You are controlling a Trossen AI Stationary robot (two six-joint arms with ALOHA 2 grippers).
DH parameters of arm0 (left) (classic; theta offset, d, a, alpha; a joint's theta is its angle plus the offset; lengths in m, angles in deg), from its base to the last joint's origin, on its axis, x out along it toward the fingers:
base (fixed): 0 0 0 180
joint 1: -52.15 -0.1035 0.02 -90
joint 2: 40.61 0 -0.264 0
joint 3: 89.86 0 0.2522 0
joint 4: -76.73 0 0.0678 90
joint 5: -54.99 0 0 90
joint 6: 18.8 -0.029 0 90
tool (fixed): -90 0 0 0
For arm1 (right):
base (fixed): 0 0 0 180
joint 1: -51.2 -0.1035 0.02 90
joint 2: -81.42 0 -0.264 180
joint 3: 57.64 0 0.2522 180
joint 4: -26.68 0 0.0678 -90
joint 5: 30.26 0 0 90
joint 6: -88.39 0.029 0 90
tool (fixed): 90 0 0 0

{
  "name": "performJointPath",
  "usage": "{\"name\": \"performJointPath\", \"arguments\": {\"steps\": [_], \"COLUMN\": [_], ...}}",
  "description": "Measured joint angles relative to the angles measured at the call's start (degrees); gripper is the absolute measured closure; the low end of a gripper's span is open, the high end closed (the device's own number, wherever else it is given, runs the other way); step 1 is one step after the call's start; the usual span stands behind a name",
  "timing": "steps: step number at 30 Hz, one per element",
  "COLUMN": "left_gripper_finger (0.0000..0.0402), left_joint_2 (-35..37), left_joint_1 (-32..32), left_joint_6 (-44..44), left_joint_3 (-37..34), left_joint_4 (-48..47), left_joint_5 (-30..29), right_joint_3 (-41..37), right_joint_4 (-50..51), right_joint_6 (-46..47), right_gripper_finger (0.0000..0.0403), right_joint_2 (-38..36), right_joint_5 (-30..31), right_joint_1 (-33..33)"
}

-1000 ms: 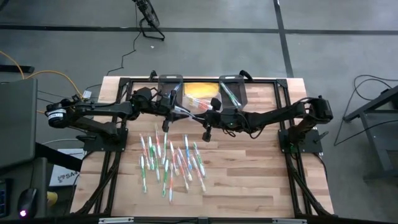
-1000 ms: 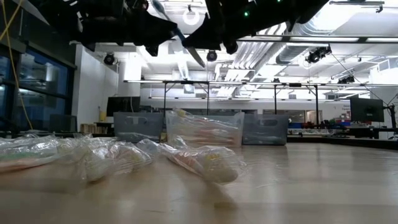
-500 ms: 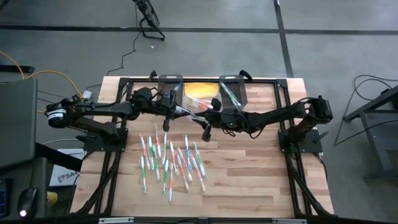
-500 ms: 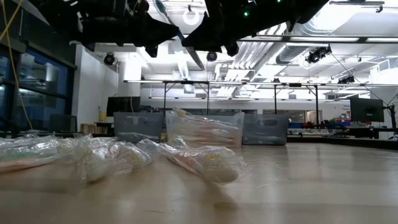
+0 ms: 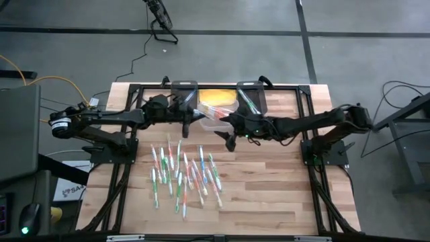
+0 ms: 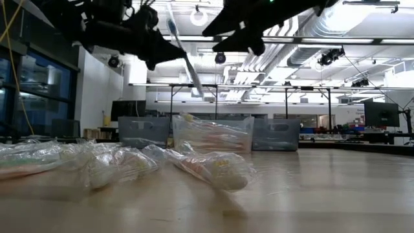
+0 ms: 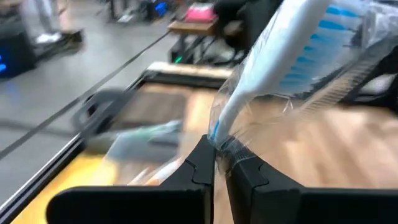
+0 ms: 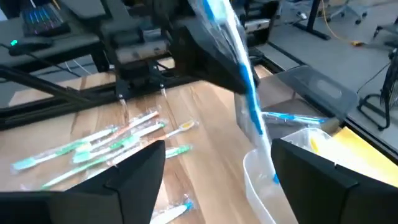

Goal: Pick & Place Toothbrushes
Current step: Put the blue toothbrush into the left black bin

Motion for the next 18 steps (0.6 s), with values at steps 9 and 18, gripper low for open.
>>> {"name": "performJointPath", "arguments": {"steps": [9, 18], "left_gripper_finger": [0.0393, 0.0393], "left_joint_2": [0.0, -0.6], "left_joint_1": [0.0, -5.4], "left_joint_6": [-4.0, 0.9], "left_joint_3": [17.3, 29.1], "left_joint_4": [-31.7, -55.5], "left_joint_5": [-15.6, -18.0], "right_joint_3": [0.0, 0.0], "right_joint_4": [7.0, 8.3], "right_joint_6": [2.7, 4.5], "right_gripper_finger": [0.0113, 0.0112], "right_joint_2": [-2.4, -2.4], "right_joint_5": [0.0, 0.0], "right_joint_1": [-0.5, -0.7]}}
